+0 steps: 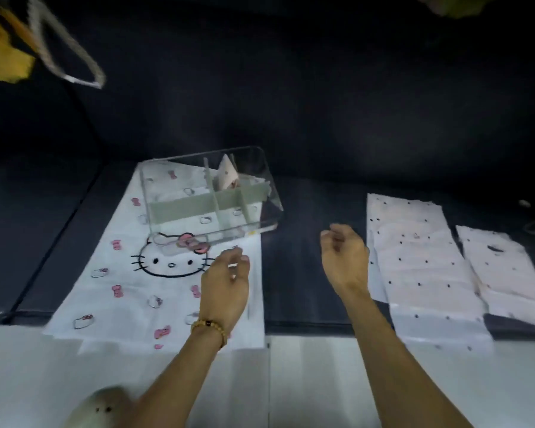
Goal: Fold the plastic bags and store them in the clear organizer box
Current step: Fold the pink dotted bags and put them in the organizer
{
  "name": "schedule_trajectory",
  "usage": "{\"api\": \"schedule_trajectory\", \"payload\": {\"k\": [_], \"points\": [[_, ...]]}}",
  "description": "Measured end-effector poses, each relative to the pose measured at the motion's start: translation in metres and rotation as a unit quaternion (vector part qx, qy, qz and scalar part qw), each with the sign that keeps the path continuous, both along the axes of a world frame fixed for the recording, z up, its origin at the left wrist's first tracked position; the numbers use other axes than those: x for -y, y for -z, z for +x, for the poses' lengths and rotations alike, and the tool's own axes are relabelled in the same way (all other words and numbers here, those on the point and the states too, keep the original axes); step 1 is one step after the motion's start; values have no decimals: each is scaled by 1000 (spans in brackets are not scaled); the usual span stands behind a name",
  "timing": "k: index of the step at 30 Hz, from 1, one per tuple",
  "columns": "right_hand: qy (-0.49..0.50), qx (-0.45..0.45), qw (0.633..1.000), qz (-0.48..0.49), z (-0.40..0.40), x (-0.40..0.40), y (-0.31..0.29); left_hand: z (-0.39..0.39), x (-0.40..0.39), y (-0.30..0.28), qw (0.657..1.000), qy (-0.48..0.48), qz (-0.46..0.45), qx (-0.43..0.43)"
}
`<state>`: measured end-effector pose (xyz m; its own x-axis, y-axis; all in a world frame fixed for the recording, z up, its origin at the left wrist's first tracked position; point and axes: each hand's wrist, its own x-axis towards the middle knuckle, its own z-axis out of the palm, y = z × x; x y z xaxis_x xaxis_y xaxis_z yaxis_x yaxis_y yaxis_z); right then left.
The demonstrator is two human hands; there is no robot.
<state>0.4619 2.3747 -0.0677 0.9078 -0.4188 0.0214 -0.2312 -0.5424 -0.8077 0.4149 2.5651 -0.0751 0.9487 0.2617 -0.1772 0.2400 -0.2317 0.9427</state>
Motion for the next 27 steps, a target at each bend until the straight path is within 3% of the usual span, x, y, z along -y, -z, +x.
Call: {"api": "schedule_trajectory", "payload": {"k": [6,12,15,17,18,22,27], "points": [[57,-92,986,-126,-79,152,30,-14,144,20,967,244,73,26],[-50,-167,952,-252,-95,245,47,8,234,49,884,393,241,81],[-128,-230,916,-303,-81,263,59,28,254,62,810,478,326,99],[-135,-208,923,-295,-77,265,67,34,263,70,737,536,398,106],[-120,-179,929,-301,-78,263,72,34,266,73,721,544,416,109],[-87,-91,937,-327,-78,254,77,29,273,76,764,502,378,146],[-136,-10,950,-280,-67,225,59,26,252,61,810,427,346,206]]}}
